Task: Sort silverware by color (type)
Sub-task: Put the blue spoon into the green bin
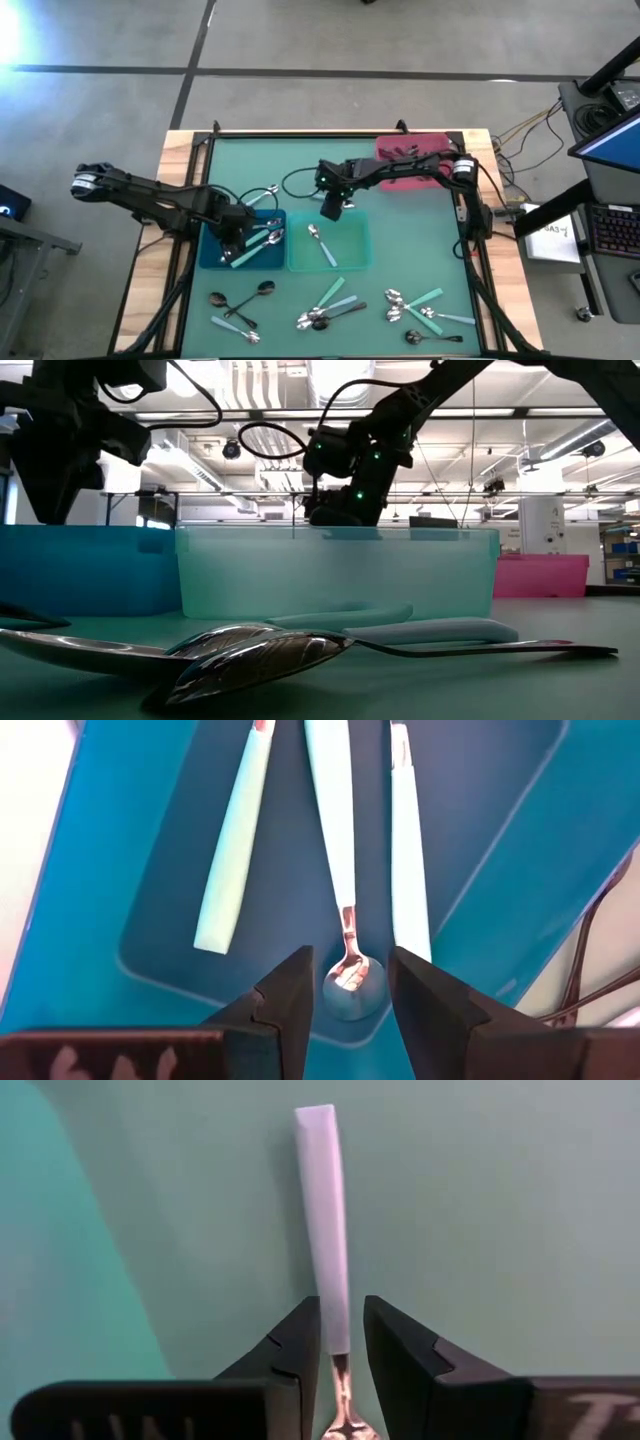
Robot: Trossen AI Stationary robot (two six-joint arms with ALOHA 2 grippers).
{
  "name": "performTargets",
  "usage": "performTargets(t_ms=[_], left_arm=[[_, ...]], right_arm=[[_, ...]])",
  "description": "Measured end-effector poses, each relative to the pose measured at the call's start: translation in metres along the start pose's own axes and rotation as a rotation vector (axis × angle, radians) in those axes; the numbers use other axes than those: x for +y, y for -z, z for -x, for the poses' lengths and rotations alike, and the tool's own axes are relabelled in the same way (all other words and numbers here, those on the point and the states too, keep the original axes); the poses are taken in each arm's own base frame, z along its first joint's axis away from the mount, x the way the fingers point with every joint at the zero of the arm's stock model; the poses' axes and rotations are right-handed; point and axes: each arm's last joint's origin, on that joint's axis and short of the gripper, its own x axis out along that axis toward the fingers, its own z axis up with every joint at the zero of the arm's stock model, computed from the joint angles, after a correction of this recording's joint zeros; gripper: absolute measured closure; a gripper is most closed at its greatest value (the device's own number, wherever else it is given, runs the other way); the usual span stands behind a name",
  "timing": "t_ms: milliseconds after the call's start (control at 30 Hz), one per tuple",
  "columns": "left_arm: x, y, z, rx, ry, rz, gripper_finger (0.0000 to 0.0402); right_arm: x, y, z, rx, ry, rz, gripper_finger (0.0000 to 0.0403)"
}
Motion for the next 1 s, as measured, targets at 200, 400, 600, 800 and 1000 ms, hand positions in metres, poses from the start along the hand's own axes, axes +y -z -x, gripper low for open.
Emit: performTargets(t_ms=[200, 400, 600, 800, 1000], left_arm=[[0.0, 0.0, 0.0, 0.0, -0.001, -0.003, 0.0287], [0.0, 0.0, 0.0, 0.002, -0.002, -0.003, 0.0287], [0.001, 0.001, -0.002, 0.005, -0.005, -0.014, 0.0287], [0.001, 0.0, -0.002, 0.0, -0.005, -0.018, 0.0287], [0.001, 0.0, -0.002, -0.013, -0.023, -0.019, 0.0287]], right_arm=[[-0.001, 0.001, -0.006, 0.008, 0.002, 0.005, 0.0317], [0.003, 0.003, -0.012, 0.026, -0.029, 0.02, 0.0295], [0.002, 0.003, -0.014, 0.025, -0.024, 0.013, 0.0275], [-0.003, 0.002, -0.014, 0.016, 0.004, 0.02, 0.0306], [-0.012, 0.001, -0.014, 0.011, 0.013, 0.015, 0.038]])
